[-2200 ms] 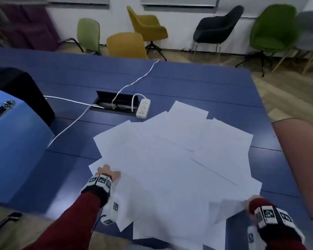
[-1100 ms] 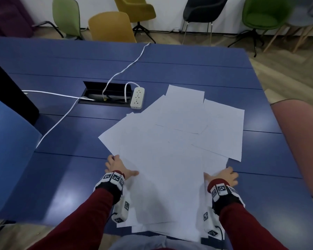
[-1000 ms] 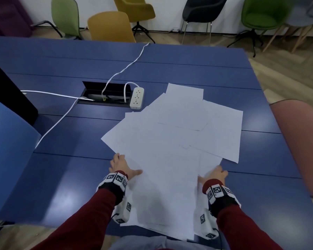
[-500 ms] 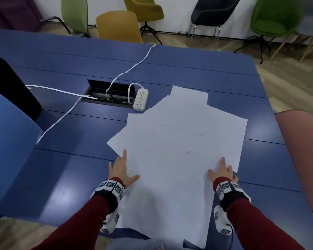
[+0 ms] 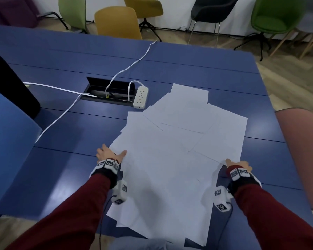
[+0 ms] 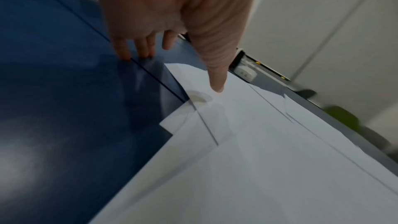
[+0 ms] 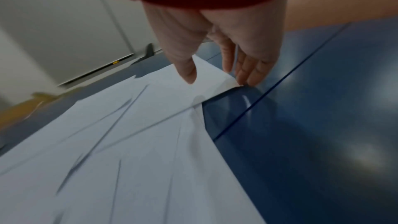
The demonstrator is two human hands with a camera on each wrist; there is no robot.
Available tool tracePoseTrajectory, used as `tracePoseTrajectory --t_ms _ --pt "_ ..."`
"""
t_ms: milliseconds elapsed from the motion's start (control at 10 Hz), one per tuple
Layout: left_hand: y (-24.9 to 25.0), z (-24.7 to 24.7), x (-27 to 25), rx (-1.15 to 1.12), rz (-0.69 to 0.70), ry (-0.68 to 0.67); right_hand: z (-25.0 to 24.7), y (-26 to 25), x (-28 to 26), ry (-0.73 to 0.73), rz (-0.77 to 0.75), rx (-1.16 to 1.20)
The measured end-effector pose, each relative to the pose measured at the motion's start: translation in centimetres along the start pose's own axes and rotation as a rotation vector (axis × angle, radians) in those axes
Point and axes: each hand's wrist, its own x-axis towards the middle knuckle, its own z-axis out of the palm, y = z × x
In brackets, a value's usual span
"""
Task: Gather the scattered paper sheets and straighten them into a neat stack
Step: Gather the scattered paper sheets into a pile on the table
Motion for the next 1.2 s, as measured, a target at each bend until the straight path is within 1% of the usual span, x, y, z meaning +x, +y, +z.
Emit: tracePoseTrajectory --t_ms 100,200,300,400,500,600,700,800,900,1000,1100,1200 --pt "-0.1 0.0 1.1 0.027 -0.057 -0.014 -0.1 -0.4 0.7 -0.014 0.079 0.003" --pt "-0.1 0.6 1.7 0.089 -0.046 -0.054 1.1 -0.7 0.3 0.029 0.093 0.012" --pt "0.7 1.3 1.7 0.127 -0.021 -0.031 2.3 -0.8 0.2 0.091 0.085 0.009" --pt "1.5 1.3 1.5 0.229 -0.002 -0.049 2.5 -1.3 0.2 0.081 0.085 -0.029" --pt "1.8 1.5 1.4 0.283 0.02 -0.101 2.1 -1.6 0.3 0.014 0.1 -0.091" --pt "2.3 1.6 0.9 0.11 0.08 -0.139 2.2 -1.5 0.8 -0.025 0.128 -0.037" --pt "2.0 1.6 0.4 -0.082 0.061 -0.104 2.1 -1.8 1.2 0.009 0.166 0.007" --pt "1.6 1.2 -0.5 -0.128 0.022 -0.098 1.8 -2.0 0.6 0.039 0.157 0.02" --pt "1.2 0.8 -0.8 -0.086 -0.012 -0.16 2.3 -1.7 1.1 -0.054 0.116 0.003" --pt "1.0 0.6 -0.3 0.016 -0.005 -0.248 2.3 -1.5 2.4 -0.183 0.089 0.075" --pt "1.6 0.4 0.1 0.015 -0.005 -0.255 1.7 -1.0 3.0 -0.286 0.082 0.125" --pt "2.3 0.9 0.4 -0.138 -0.09 -0.308 1.8 -1.0 3.4 -0.302 0.058 0.135"
